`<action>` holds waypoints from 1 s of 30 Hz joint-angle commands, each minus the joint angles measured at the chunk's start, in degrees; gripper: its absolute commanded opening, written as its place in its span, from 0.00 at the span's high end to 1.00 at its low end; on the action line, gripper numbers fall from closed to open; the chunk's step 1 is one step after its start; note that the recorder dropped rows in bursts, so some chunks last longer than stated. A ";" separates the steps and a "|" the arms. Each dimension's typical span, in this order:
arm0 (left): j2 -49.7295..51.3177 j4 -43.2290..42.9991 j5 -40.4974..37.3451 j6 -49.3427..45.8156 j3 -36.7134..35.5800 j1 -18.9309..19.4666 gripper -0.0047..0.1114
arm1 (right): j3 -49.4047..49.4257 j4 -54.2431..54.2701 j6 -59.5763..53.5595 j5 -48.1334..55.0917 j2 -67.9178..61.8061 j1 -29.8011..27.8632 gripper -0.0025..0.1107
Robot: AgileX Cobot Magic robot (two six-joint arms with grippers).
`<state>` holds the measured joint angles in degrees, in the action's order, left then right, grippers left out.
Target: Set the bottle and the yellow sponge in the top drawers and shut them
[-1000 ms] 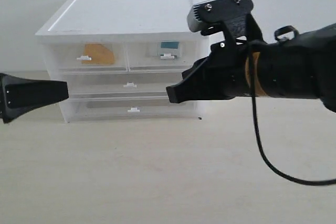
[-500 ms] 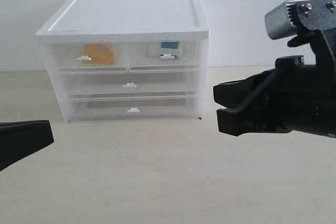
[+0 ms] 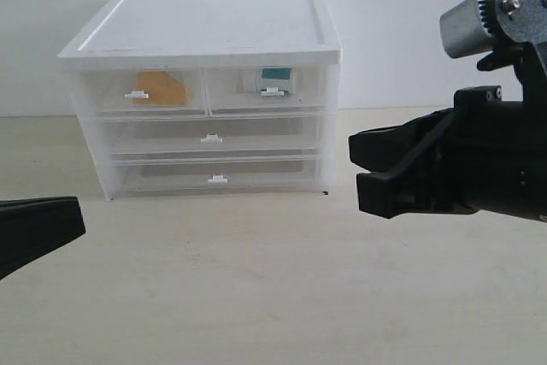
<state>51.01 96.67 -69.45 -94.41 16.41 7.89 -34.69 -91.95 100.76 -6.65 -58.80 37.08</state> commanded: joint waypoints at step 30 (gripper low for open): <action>-51.01 3.28 58.14 -5.52 -10.02 -16.49 0.93 | 0.26 0.16 -0.16 -0.61 0.39 -0.51 0.98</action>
<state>0.36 99.42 -8.48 -101.33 6.67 -8.33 -34.65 -91.95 100.76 -7.26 -58.80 36.95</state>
